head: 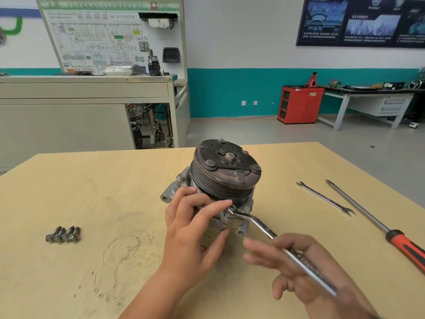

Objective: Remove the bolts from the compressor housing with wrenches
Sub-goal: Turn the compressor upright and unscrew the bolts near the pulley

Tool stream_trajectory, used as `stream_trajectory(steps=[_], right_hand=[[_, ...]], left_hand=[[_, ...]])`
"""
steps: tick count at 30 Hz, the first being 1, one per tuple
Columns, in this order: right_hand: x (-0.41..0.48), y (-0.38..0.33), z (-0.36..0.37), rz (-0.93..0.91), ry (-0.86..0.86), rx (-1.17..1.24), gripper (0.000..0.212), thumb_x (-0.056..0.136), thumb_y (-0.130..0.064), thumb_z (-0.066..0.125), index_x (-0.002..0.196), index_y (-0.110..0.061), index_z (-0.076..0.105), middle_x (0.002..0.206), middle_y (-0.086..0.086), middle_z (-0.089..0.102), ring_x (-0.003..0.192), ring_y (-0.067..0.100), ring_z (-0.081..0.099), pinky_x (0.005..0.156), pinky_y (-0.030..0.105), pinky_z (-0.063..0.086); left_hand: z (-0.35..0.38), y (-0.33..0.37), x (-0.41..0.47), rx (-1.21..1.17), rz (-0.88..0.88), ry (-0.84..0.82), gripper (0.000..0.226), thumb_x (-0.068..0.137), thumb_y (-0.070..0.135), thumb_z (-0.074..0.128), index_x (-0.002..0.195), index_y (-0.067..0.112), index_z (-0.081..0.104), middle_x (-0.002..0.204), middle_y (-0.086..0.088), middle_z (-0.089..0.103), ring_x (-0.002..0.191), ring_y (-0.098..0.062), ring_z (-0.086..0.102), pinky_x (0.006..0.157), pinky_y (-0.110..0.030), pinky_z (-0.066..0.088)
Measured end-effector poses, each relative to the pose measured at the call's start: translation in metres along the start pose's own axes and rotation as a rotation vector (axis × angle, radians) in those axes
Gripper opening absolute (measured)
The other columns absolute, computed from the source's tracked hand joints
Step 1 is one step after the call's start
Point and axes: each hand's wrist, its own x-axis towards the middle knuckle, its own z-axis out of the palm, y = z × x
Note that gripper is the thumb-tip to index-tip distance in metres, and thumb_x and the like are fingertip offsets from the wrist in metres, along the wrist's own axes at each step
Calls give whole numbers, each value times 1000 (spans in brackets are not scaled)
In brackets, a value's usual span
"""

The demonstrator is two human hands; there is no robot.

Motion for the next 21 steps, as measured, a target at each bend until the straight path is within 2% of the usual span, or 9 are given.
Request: stream_trajectory(steps=[2, 3, 6, 9, 12, 14, 16, 19, 21], right_hand=[[7, 0, -10, -140, 43, 166, 59, 60, -58, 76, 101, -16, 67, 93, 18, 72, 86, 23, 70, 51, 19, 48], [13, 2, -16, -172, 121, 238, 51, 67, -52, 70, 104, -16, 66, 89, 22, 71, 82, 25, 70, 51, 19, 47], [48, 4, -32, -122, 390, 240, 41, 78, -39, 50, 107, -13, 60, 57, 4, 63, 54, 13, 60, 47, 21, 42], [78, -1, -42, -30, 503, 246, 38, 77, -46, 54, 96, -16, 64, 40, -9, 32, 38, 5, 38, 42, 18, 33], [90, -1, -47, 46, 360, 457, 32, 66, -47, 65, 79, -18, 65, 37, -12, 29, 34, 0, 34, 38, 14, 31], [87, 2, -52, 29, 229, 580, 34, 52, -45, 83, 64, -18, 65, 38, -11, 31, 32, -1, 34, 38, 13, 31], [76, 1, -53, -31, 149, 642, 41, 43, -43, 91, 53, -19, 59, 36, -11, 31, 31, -2, 26, 37, 13, 30], [50, -5, -59, -143, 198, 667, 47, 51, -51, 84, 49, -18, 51, 43, -9, 19, 33, 0, 18, 37, 15, 30], [30, 0, -64, -214, 155, 695, 46, 66, -56, 70, 59, -12, 59, 46, -4, 33, 38, 6, 38, 43, 22, 39]], left_hand=[[0, 0, 0, -19, -19, -5, 38, 78, 28, 63, 116, 27, 53, 106, 9, 45, 117, -25, 40, 108, -32, 27], [0, 0, -1, -28, -23, -8, 38, 78, 29, 63, 115, 27, 53, 106, 9, 45, 118, -24, 39, 109, -30, 25], [0, -1, 0, -49, -16, -2, 35, 78, 28, 63, 112, 28, 53, 105, 9, 45, 114, -28, 41, 110, -30, 24], [2, -1, 1, -55, 2, 10, 31, 78, 27, 64, 108, 30, 55, 105, 8, 46, 112, -33, 43, 109, -33, 25], [3, -3, -1, -55, 29, 24, 24, 79, 25, 63, 101, 32, 57, 105, 5, 44, 115, -33, 40, 109, -36, 26], [3, -4, -1, -64, 42, 32, 23, 79, 25, 63, 101, 31, 57, 106, 4, 43, 120, -29, 37, 107, -39, 29], [4, -4, -1, -94, 31, 47, 28, 78, 25, 64, 105, 27, 55, 107, 4, 44, 120, -28, 37, 106, -42, 31], [5, -5, -1, -128, 20, 72, 33, 76, 24, 66, 106, 22, 50, 107, 4, 47, 116, -31, 42, 106, -41, 32], [5, -6, -1, -120, 24, 75, 36, 76, 24, 66, 107, 21, 49, 108, 4, 49, 112, -35, 46, 107, -41, 31]])
